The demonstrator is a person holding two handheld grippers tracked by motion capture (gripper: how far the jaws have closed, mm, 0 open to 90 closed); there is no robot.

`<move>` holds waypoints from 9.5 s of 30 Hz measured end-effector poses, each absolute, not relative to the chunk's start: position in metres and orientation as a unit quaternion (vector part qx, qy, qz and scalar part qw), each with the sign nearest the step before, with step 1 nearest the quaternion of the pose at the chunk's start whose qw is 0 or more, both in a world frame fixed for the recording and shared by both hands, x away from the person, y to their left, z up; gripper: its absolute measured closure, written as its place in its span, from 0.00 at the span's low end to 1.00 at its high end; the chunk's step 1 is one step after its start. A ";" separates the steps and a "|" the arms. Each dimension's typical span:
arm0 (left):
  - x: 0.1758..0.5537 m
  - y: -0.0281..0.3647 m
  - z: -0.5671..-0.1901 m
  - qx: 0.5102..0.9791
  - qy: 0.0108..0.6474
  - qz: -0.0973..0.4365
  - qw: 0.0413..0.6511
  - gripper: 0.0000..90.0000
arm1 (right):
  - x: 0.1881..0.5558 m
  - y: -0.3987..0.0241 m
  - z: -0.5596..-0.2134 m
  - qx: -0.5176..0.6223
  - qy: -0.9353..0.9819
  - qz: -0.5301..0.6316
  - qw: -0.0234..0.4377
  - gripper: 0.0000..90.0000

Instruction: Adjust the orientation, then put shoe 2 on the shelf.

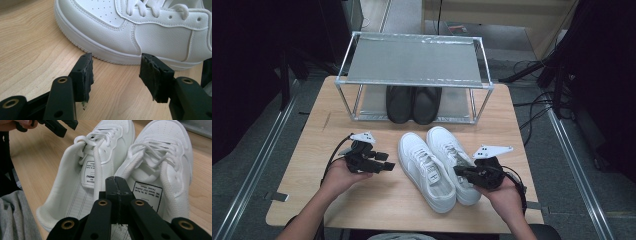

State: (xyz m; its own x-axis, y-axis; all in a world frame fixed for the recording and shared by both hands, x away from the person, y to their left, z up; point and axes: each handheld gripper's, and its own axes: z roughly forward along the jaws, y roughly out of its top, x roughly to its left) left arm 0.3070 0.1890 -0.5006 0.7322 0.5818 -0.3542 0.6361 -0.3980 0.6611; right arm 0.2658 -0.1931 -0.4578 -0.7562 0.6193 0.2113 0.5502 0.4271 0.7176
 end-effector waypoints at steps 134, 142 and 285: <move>0.304 0.214 -0.507 0.824 0.396 -0.023 0.405 0.46 | 0.286 -0.173 -0.452 0.378 0.826 0.411 0.079 0.85; 0.296 0.236 -0.507 0.809 0.423 -0.011 0.409 0.45 | 0.295 -0.174 -0.441 0.351 0.834 0.421 0.062 0.85; 0.285 0.267 -0.511 0.819 0.419 0.028 0.392 0.44 | 0.553 0.016 -0.273 0.545 0.721 0.387 0.182 0.75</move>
State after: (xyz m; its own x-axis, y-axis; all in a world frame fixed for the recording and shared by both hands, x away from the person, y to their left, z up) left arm 0.2851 0.2668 -0.5114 0.6470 0.7080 -0.2831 0.6645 -0.3415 0.6647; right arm 0.5534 0.0155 -0.2733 -0.3399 0.9270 0.1584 0.6447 0.1071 0.7569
